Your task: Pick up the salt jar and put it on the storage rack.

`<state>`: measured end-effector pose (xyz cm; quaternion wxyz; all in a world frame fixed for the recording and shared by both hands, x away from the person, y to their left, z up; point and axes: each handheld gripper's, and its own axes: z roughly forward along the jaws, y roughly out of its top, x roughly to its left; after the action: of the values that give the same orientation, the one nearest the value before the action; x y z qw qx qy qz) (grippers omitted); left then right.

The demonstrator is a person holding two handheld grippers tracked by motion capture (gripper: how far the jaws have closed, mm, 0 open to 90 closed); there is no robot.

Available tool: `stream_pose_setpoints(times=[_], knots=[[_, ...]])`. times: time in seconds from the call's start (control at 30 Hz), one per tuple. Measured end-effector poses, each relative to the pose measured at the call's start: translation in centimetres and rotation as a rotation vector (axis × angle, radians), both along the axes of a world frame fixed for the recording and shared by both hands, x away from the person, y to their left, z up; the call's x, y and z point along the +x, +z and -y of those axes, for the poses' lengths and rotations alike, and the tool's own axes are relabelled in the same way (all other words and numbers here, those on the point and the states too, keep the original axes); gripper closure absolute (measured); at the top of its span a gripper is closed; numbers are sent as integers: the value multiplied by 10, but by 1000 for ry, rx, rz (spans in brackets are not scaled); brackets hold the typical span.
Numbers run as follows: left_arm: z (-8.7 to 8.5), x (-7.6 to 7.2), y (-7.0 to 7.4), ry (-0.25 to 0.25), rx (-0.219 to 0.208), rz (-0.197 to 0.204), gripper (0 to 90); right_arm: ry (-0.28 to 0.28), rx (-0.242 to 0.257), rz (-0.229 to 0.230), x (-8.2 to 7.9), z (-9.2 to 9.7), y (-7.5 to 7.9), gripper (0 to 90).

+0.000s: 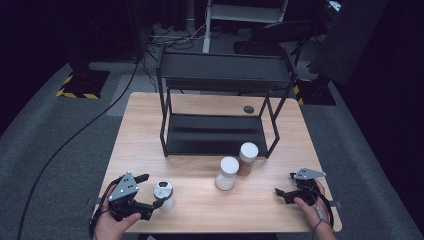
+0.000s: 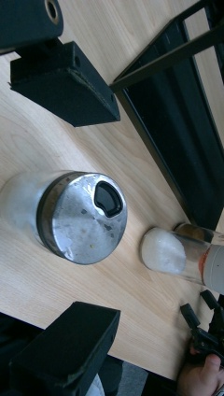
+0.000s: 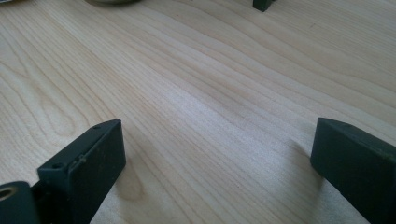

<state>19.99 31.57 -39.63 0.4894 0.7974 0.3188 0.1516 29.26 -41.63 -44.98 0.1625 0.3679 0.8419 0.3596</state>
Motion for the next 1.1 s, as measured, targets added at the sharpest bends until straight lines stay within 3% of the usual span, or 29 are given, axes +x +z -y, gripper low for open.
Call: stream_pose_setpoints(times=[0.5, 0.73, 1.1], knots=[[15, 9, -1, -47, -16, 24, 56, 0, 2, 0, 0, 0, 0, 33], [19, 12, -14, -44, -25, 14, 57, 1, 2, -1, 0, 0, 0, 33], [24, 16, -32, -28, 29, -18, 78, 1, 2, -1, 0, 0, 0, 34]])
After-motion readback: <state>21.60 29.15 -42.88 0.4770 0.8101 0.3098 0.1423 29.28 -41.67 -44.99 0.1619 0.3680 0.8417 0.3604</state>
